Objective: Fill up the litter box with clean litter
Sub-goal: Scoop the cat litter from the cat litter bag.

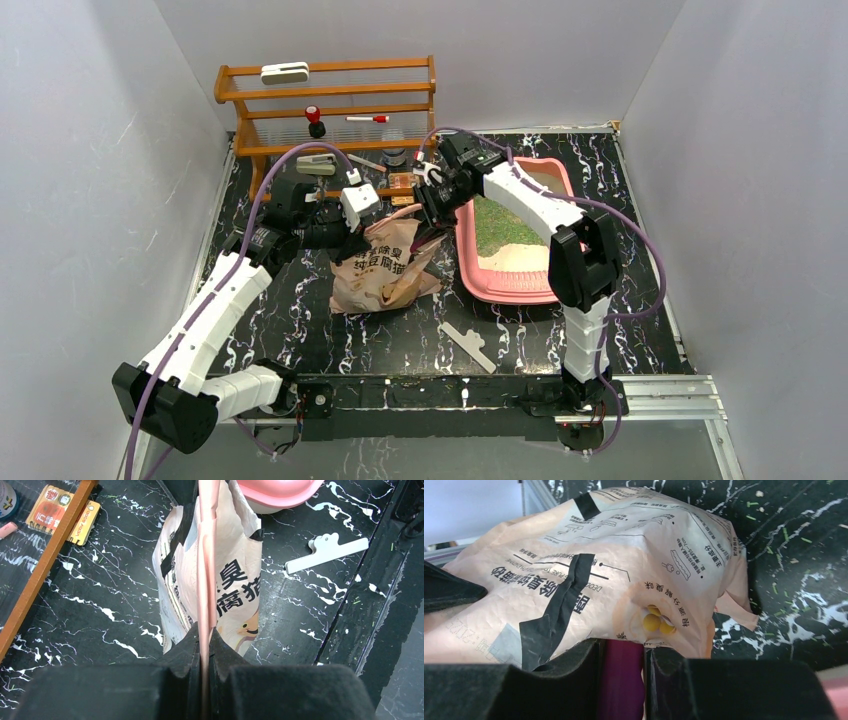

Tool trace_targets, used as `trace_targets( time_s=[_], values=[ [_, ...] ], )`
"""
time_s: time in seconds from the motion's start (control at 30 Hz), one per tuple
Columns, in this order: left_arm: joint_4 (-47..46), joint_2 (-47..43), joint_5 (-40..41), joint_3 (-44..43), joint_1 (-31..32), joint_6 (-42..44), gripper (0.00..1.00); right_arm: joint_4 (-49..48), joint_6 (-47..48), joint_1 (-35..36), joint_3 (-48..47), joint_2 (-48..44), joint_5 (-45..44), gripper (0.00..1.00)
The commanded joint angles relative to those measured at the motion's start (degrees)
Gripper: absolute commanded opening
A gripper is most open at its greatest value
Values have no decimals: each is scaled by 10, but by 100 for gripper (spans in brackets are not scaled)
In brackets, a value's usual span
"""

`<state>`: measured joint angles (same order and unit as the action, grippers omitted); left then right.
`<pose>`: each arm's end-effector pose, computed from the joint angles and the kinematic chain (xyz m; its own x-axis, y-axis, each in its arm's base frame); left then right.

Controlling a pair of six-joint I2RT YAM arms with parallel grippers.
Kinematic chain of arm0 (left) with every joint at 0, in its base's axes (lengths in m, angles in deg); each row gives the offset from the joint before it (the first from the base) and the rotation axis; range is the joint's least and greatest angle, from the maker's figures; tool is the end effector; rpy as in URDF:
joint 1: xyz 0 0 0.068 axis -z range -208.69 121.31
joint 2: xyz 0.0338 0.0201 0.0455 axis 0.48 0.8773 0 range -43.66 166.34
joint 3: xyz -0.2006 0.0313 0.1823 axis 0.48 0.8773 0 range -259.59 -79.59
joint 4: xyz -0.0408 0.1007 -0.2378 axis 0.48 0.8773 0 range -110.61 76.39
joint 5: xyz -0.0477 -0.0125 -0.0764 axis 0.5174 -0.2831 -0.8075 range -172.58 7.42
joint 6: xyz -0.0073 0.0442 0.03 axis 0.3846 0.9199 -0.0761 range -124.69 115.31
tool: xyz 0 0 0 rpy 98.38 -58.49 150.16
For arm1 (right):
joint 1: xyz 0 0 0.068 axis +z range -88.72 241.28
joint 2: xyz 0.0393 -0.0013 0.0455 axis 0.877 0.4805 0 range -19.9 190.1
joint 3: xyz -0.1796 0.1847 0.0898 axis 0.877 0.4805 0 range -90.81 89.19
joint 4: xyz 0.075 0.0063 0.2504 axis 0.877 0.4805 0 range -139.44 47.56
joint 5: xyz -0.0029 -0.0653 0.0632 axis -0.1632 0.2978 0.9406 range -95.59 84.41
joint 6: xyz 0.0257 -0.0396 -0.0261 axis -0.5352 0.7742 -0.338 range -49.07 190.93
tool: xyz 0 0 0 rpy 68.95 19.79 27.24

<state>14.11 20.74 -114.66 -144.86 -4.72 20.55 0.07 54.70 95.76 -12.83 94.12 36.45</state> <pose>0.2084 -0.1134 0.3574 -0.1419 0.4583 -0.8774 0.8929 0.4419 0.0864 0.3388 0.2616 0.2742 -0.8867 -0.3572 -0.2935 -0.4540 0.5533 0.6984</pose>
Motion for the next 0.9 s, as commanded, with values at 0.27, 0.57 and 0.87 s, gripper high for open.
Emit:
trace_targets(
  time_s=[0.27,0.57,0.87],
  values=[
    [-43,7,-64,-25,3,-4,0,-329,-203,-48,167,-107,261,0],
    [-48,109,-111,-144,17,28,0,-566,-376,-86,331,-199,229,0],
    [-38,115,-84,-149,28,77,0,-399,-278,-147,336,-262,174,0]
  ],
)
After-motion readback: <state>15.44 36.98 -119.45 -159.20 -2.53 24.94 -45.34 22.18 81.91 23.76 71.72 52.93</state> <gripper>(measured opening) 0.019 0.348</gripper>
